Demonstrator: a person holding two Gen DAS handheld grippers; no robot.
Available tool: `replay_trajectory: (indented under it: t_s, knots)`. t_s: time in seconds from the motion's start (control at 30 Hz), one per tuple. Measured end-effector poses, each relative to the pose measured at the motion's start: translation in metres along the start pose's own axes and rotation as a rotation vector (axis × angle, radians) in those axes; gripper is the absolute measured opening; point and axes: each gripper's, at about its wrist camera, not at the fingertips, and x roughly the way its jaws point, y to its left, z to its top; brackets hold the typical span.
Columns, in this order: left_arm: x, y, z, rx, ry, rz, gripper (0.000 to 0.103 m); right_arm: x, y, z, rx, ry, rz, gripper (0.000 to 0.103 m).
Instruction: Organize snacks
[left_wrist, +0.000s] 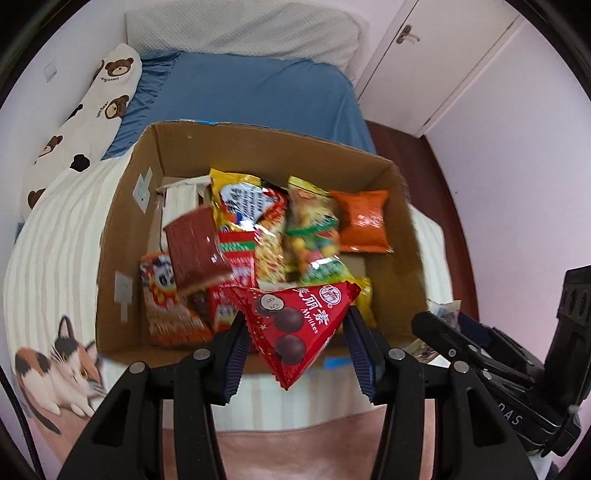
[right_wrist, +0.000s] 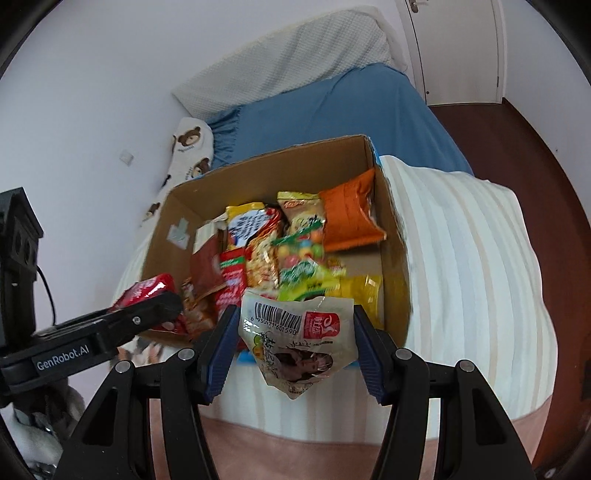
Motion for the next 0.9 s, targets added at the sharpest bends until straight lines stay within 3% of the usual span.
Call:
replay_trajectory:
  t_s: [0.23,0.33,0.4,0.43,0.5,0.53,0.8,0.9]
  knots:
    - [0.046,0.014,0.015,0.005,0.082,0.062,0.047,0.047,0.0,0.017,-0.046,0.067,-0.057,0.062]
    - [0.065,0.016,0.014,0.016,0.14,0.069,0.049,0.067,-0.001,0.017,-0.06,0.133,-0.082,0.067]
    - [0.074,0.016,0.013,0.031,0.158,0.11,0.049,0.08,-0.003,0.017,-0.067,0.189,-0.119,0.089]
    - [0.078,0.018,0.012,0.035,0.161,0.128,0.054,0.085,-0.004,0.018,-0.078,0.201,-0.141,0.096]
    - [0.085,0.02,0.012,0.041,0.167,0.149,0.07,0.09,-0.005,0.016,-0.09,0.215,-0.164,0.096]
    - [0.086,0.023,0.012,0.033,0.157,0.154,0.073,0.093,-0.006,0.016,-0.094,0.22,-0.176,0.096]
    - [0.078,0.025,0.013,0.023,0.11,0.226,0.075,0.087,-0.012,0.019,-0.095,0.205,-0.224,0.096]
    - [0.067,0.024,0.011,0.017,0.073,0.218,0.075,0.075,-0.01,0.02,-0.098,0.179,-0.232,0.097]
